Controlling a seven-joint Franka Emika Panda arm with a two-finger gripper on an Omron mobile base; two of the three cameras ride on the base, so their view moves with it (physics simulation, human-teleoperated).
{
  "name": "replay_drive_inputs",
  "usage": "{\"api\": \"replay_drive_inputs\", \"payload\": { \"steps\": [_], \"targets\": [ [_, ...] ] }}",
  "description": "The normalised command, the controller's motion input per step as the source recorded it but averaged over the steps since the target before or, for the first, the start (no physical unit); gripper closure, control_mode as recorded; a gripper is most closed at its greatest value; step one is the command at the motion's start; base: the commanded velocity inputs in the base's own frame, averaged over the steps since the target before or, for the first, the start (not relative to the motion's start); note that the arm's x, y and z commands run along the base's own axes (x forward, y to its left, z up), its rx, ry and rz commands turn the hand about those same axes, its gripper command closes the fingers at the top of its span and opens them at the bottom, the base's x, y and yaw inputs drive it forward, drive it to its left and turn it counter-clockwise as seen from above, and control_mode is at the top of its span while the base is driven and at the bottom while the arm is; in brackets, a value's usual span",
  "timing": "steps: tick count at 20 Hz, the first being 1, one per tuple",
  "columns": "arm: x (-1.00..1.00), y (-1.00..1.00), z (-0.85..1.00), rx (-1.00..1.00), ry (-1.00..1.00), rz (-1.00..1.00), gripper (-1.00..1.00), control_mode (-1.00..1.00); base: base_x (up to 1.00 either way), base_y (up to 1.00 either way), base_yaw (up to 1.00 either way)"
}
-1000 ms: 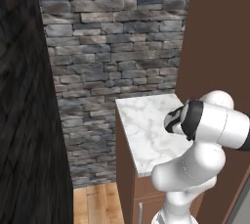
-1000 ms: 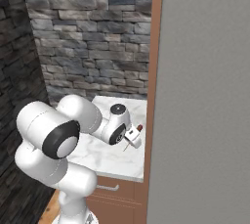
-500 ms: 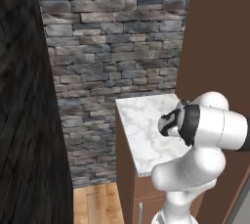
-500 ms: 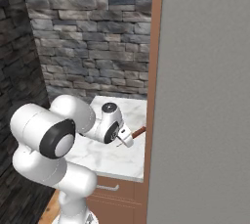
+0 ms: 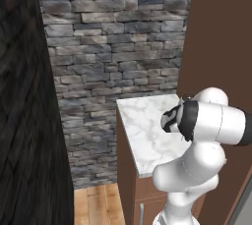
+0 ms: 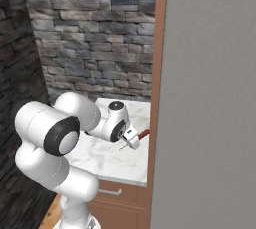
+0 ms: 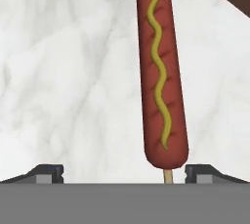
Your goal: Store the hot dog in the freezer for long-term storage. Close the freezer door after placing the cooked food.
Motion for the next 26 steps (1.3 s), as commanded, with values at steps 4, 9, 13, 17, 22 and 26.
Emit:
{"api": "replay_drive_inputs", "payload": {
  "steps": [4,9,13,17,22,26],
  "targets": [
    [0.01,-0.20,0.01,0.00,0.08,-0.02,-1.00,-1.00,0.00,0.00,0.00],
    [0.00,-0.12,0.00,0.00,0.01,-0.02,-1.00,-1.00,0.00,0.00,0.00],
    [0.00,-0.06,0.00,0.00,0.00,-0.02,-1.00,-1.00,0.00,0.00,0.00],
    [0.00,-0.15,-0.04,0.00,0.00,-0.02,-1.00,-1.00,0.00,0.00,0.00],
    [0.00,-0.07,-0.06,0.00,0.00,-0.01,-1.00,-1.00,0.00,0.00,0.00],
    [0.00,0.00,-0.04,0.00,0.00,0.00,-1.00,-1.00,0.00,0.00,0.00]
  ]
}}
